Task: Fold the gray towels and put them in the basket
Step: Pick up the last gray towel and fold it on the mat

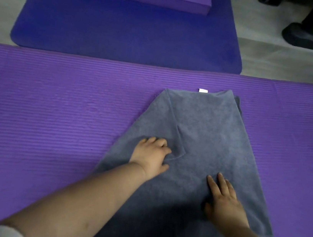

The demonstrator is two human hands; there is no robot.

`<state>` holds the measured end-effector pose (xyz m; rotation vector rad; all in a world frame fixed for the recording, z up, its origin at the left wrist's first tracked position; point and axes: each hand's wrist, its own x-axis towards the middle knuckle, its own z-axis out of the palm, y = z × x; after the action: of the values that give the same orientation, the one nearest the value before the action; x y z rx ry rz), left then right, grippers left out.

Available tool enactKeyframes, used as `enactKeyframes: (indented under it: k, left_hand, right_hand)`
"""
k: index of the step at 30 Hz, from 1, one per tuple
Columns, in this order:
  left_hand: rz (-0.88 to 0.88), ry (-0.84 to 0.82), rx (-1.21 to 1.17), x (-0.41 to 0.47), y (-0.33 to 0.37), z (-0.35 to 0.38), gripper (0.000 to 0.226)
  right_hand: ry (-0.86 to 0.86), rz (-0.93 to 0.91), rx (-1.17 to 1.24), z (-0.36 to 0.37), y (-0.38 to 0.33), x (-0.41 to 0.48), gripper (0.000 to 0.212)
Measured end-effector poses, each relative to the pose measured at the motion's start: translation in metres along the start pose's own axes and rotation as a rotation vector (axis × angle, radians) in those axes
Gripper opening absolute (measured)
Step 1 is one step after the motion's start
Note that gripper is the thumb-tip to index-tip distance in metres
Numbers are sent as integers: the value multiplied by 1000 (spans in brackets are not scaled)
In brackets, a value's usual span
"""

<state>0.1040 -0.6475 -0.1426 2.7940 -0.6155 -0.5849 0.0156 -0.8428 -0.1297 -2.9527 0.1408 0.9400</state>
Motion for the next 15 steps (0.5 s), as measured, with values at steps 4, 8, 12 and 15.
enactKeyframes:
  k: [4, 8, 12, 15]
  left_hand:
    - [-80, 95, -113, 6, -17, -2, 29]
    - [-450, 403, -555, 6, -73, -37, 26]
    - [-823, 338, -607, 4, -173, -62, 38]
    - [-925, 396, -512, -6, -186, -66, 51]
  right_hand:
    - [51, -39, 52, 8, 11, 0, 71]
    - [356, -29, 230, 22, 32, 0, 57]
    - [583, 312, 389, 27, 60, -2, 53]
    - [395, 587, 567, 24, 73, -4, 78]
